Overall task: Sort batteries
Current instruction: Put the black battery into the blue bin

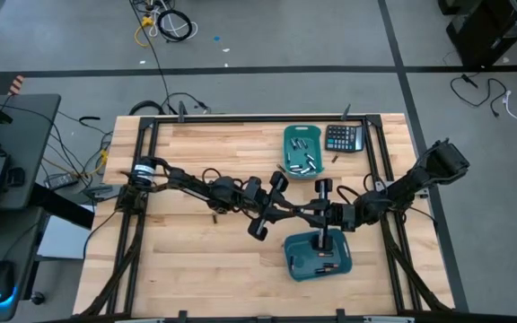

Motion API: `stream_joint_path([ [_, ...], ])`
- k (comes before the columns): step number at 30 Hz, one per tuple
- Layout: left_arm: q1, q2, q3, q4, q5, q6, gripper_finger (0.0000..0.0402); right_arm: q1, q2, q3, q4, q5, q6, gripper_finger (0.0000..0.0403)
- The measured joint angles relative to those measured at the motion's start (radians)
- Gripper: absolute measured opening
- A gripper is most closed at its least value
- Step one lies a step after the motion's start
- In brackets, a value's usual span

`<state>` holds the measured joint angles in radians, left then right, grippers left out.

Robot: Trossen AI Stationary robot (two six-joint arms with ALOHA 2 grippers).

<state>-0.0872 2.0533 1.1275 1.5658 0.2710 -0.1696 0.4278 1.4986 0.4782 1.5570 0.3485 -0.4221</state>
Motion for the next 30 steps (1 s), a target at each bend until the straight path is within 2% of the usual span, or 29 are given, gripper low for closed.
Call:
stream_joint_path([
  [4,0.000,0.000,0.000,0.000,0.004,0.000,0.0035,0.000,0.000,0.000,-0.004,-0.004,0.001,0.0025],
  [11,0.000,0.001,-0.004,0.000,0.008,0.000,0.0035,0.006,0.000,0.000,-0.010,-0.002,0.002,0.0090],
  [16,-0.002,0.001,-0.019,0.001,0.001,0.000,0.0037,0.026,0.002,0.000,-0.025,0.018,0.001,0.0110],
  [26,0.009,0.000,-0.019,0.001,-0.028,-0.004,0.0037,0.095,0.001,-0.002,-0.024,0.257,0.001,0.0125],
  [30,0.026,0.000,-0.019,0.002,-0.032,-0.026,0.0038,0.148,-0.019,-0.002,-0.014,0.446,-0.036,0.0143],
])
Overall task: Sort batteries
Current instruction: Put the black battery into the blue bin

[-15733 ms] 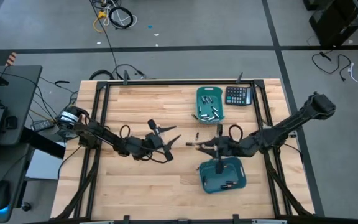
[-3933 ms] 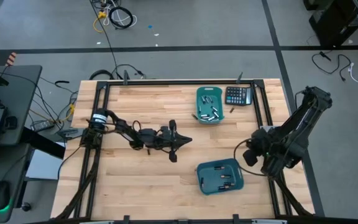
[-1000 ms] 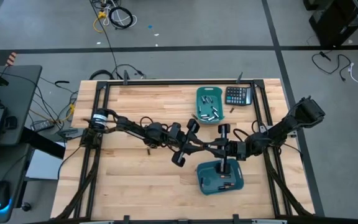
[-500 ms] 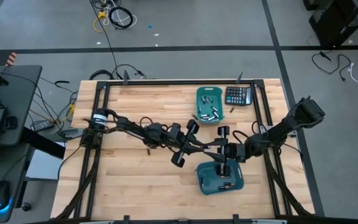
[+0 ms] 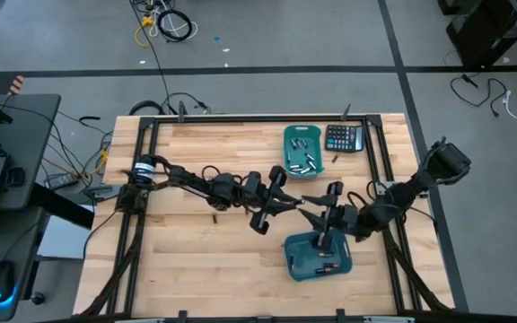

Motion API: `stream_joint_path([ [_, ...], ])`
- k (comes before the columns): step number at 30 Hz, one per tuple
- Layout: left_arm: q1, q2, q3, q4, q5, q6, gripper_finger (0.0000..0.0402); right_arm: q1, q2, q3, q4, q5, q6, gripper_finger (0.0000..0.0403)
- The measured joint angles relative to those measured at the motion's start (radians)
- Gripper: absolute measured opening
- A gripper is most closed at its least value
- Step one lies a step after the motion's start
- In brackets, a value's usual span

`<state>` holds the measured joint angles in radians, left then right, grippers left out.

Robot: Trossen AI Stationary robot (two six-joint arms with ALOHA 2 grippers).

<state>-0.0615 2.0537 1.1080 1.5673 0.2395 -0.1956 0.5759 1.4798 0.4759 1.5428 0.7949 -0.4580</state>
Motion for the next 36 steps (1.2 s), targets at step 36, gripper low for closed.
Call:
stream_joint_path([
  [36,-0.162,-0.237,0.004,-1.178,-0.345,0.248,0.0039,0.342,-0.298,0.034,0.010,0.777,-0.323,0.0177],
])
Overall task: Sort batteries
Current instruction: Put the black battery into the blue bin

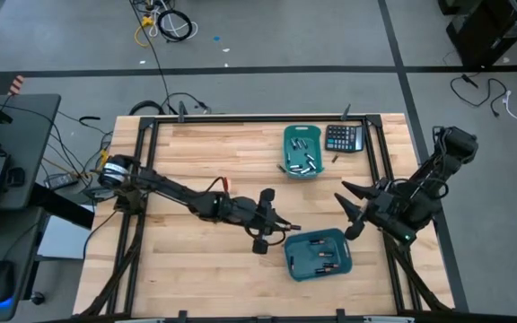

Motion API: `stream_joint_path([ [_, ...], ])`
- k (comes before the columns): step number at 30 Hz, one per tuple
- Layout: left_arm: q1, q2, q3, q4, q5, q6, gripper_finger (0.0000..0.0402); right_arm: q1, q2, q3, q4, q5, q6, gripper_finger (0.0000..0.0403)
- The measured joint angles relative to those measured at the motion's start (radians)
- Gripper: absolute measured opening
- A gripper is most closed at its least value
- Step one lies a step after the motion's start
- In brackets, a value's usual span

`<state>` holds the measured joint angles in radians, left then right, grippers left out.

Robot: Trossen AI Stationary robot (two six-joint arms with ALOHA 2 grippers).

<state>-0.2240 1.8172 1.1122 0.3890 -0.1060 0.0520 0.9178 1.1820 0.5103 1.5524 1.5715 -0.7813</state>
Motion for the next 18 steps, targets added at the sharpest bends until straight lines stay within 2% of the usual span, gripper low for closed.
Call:
stream_joint_path([
  [5,-0.006,0.002,0.019,0.000,-0.062,0.041,0.0039,-0.055,0.000,0.039,0.001,0.000,-0.134,0.0174],
  [8,-0.006,0.005,0.045,-0.059,-0.079,0.049,0.0039,-0.088,0.000,0.068,-0.016,0.000,-0.190,0.0174],
  [12,-0.006,0.005,0.064,-0.133,-0.099,0.044,0.0039,-0.136,0.000,0.091,-0.107,-0.018,-0.203,0.0175],
  [18,-0.019,0.021,0.067,-0.148,-0.103,0.037,0.0039,-0.199,-0.028,0.101,-0.182,-0.021,-0.210,0.0169],
])
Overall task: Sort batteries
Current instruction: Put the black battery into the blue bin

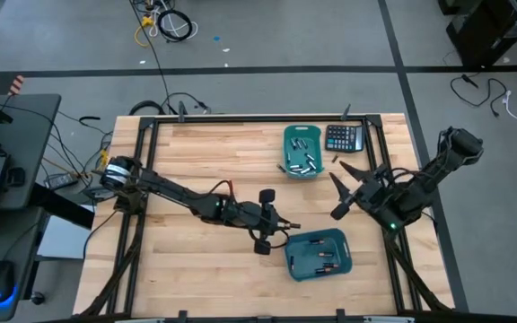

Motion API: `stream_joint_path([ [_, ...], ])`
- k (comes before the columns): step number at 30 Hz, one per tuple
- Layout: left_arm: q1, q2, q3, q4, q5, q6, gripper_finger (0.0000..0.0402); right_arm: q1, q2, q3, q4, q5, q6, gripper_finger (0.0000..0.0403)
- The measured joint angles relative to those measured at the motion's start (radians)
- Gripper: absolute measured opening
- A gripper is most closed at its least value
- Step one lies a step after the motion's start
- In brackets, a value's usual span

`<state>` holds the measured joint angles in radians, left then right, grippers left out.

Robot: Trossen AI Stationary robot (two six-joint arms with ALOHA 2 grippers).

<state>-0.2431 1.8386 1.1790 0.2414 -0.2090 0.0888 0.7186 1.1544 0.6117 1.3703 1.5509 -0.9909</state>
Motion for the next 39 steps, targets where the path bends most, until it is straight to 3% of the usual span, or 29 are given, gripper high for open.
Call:
stream_joint_path([
  [8,-0.032,0.063,0.003,0.097,0.020,-0.016,0.0039,-0.051,-0.087,-0.002,-0.061,0.000,-0.007,0.0167],
  [19,-0.045,0.144,0.003,0.345,0.064,-0.042,0.0039,-0.091,-0.093,-0.015,-0.068,0.001,-0.004,0.0165],
  [32,-0.048,0.161,0.003,0.310,0.073,0.007,0.0041,-0.101,-0.093,-0.015,-0.079,0.000,0.023,0.0163],
  [39,-0.046,0.161,0.003,0.305,0.088,0.013,0.0085,-0.101,-0.093,-0.015,-0.079,0.001,0.023,0.0161],
])
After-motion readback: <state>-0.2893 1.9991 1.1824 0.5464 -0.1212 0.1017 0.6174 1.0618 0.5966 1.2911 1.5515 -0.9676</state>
